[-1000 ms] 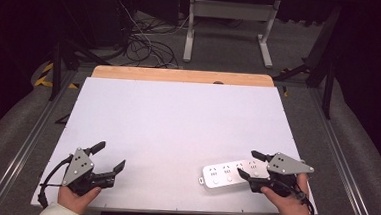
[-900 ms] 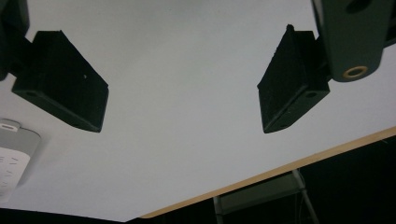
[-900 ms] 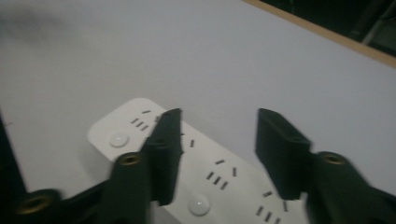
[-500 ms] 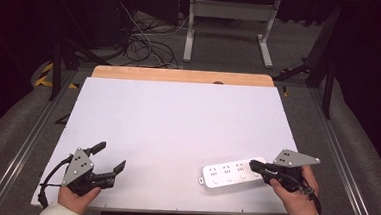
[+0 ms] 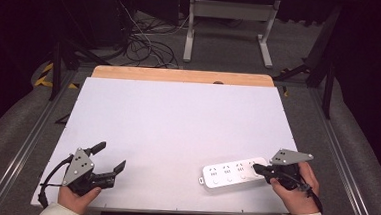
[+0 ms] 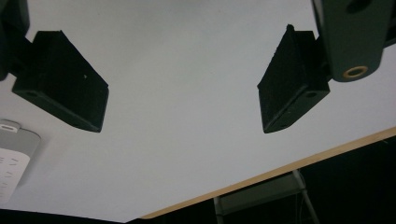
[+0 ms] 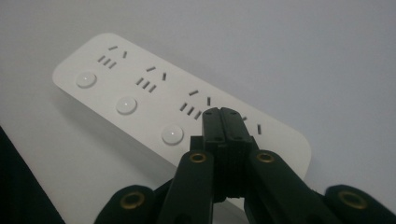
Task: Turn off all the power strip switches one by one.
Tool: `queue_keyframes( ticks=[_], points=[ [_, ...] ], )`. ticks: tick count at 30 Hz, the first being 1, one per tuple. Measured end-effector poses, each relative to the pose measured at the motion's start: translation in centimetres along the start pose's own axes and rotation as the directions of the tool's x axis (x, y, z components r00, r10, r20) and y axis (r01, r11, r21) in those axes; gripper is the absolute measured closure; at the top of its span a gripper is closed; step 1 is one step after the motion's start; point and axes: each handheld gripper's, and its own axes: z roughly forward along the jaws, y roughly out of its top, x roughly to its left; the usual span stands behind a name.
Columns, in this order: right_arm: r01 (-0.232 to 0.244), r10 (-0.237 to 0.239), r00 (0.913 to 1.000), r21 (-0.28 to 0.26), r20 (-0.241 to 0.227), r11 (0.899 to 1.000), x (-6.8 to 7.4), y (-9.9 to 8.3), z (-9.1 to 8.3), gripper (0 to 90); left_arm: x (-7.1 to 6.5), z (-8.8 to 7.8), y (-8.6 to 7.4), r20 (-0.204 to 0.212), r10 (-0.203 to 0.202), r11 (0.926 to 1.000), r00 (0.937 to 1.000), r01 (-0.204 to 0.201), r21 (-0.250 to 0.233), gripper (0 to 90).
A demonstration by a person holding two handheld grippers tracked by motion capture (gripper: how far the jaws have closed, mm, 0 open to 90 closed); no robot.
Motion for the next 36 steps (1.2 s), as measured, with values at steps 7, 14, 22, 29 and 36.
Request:
queue_keyframes(
  ticks=[7,14,22,29,36],
  points=[
    [-0.025,0.025,0.9997,0.056,0.006,0.998,-0.2,-0.2,0.3,90.0,0.1,0.0,0.0,0.003,-0.003,1.0,1.0,0.003,0.009,17.4],
    [-0.032,0.031,0.9993,0.088,0.019,0.996,-0.3,-0.4,0.8,90.0,0.0,0.1,0.0,0.006,-0.008,0.9999,1.0,0.008,0.015,17.4],
    [-0.03,0.028,0.9994,0.108,0.019,0.994,-0.3,-0.4,1.2,90.0,0.0,0.1,0.0,0.003,-0.006,0.9999,1.0,0.006,0.016,17.4],
    [-0.032,0.03,0.9994,0.123,0.015,0.992,-0.2,-0.5,1.4,90.0,0.0,0.1,0.0,0.0,0.001,0.9999,1.0,-0.001,0.016,17.4],
    [-0.036,0.035,0.9994,0.124,0.008,0.992,-0.3,-0.6,1.5,90.0,0.0,0.1,0.0,0.001,0.004,0.9998,1.0,-0.004,0.018,17.5]
  ],
)
